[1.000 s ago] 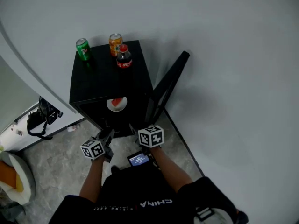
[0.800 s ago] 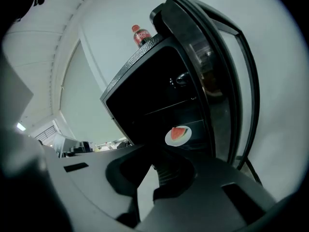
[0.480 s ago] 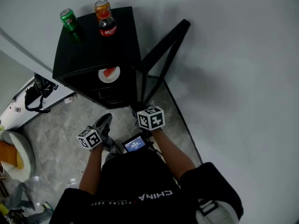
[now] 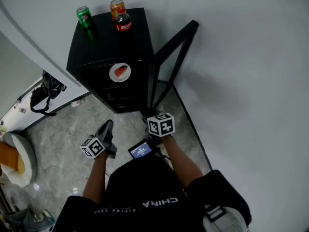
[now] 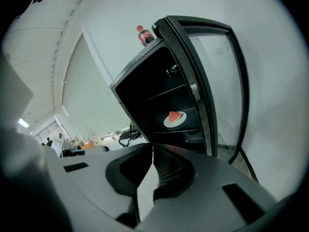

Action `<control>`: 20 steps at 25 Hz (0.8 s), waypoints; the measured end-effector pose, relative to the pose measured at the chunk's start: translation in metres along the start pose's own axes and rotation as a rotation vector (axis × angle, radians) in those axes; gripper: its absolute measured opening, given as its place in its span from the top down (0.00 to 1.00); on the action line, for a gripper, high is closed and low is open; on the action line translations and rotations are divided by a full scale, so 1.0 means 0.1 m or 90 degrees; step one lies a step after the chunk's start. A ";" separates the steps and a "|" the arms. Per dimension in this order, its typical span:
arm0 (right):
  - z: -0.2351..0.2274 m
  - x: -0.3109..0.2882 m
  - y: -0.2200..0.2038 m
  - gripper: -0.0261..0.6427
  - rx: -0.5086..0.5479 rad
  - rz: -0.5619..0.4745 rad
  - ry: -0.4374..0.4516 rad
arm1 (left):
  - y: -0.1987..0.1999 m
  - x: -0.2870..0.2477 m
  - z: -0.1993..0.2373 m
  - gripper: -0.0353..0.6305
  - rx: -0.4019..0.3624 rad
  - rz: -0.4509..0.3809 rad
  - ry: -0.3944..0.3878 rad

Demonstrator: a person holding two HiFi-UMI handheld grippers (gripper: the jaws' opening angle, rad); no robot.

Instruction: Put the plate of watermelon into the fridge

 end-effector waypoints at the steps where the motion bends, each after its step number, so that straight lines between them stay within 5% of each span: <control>1: 0.08 0.01 -0.05 0.93 -0.003 -0.001 -0.003 | -0.01 0.11 -0.01 0.93 -0.006 -0.002 -0.008; 10: 1.05 0.09 -0.79 0.93 0.047 0.033 -0.045 | -0.31 1.16 0.02 0.93 -0.101 0.086 -0.039; 20: 1.32 0.70 -1.71 0.93 0.032 0.062 -0.145 | -1.01 1.60 0.11 0.93 -0.110 0.209 -0.016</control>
Point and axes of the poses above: the fingertips, and each gripper's own axes: x backward along the fingers, z to its left, y out of its top, the point moved 5 cm from there along x, backward along the fingers
